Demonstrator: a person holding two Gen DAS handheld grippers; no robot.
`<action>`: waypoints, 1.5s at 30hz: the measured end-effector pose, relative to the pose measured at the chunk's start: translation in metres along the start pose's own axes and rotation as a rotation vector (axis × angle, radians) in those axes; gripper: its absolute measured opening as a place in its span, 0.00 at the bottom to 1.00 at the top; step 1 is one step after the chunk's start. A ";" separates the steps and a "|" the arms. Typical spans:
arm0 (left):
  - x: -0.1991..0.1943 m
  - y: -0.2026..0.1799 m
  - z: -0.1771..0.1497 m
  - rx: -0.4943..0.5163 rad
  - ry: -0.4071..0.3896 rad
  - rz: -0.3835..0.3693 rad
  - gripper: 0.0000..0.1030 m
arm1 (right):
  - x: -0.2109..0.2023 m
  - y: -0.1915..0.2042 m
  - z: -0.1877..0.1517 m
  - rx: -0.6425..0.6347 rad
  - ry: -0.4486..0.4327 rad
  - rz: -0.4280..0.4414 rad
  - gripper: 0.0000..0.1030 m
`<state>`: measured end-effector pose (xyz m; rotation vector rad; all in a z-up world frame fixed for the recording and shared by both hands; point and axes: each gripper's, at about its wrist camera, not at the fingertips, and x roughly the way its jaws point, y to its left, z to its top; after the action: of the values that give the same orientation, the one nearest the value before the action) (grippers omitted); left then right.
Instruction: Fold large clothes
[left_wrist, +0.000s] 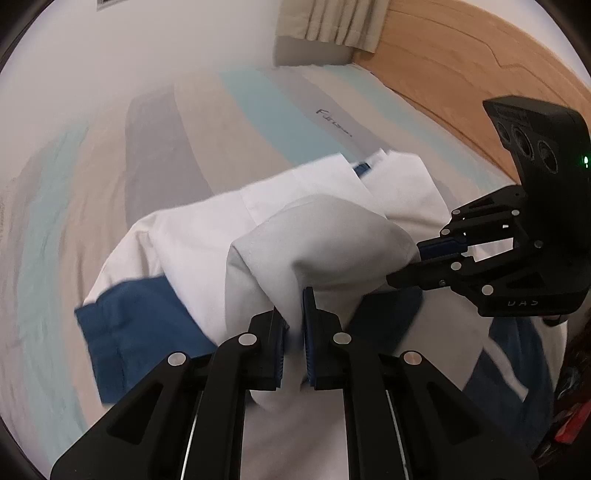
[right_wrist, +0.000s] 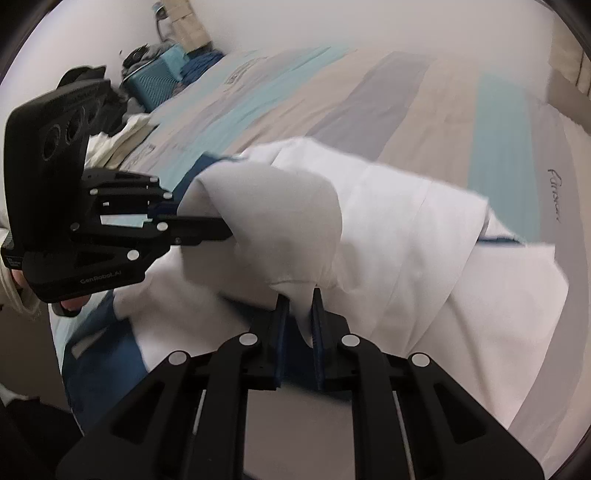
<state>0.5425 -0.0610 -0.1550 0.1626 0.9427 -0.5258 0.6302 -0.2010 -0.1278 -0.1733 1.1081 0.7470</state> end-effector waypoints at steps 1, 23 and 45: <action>-0.002 -0.004 -0.006 -0.001 0.005 -0.001 0.08 | -0.001 0.005 -0.009 -0.002 0.004 0.002 0.10; 0.047 -0.036 -0.094 -0.046 0.159 0.009 0.09 | 0.050 0.020 -0.083 -0.021 0.130 -0.118 0.10; -0.065 -0.026 -0.182 -0.214 0.282 0.179 0.91 | -0.052 0.063 -0.190 0.242 0.194 -0.351 0.83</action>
<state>0.3664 0.0049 -0.2073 0.1283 1.2392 -0.2374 0.4364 -0.2688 -0.1561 -0.2304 1.2997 0.2840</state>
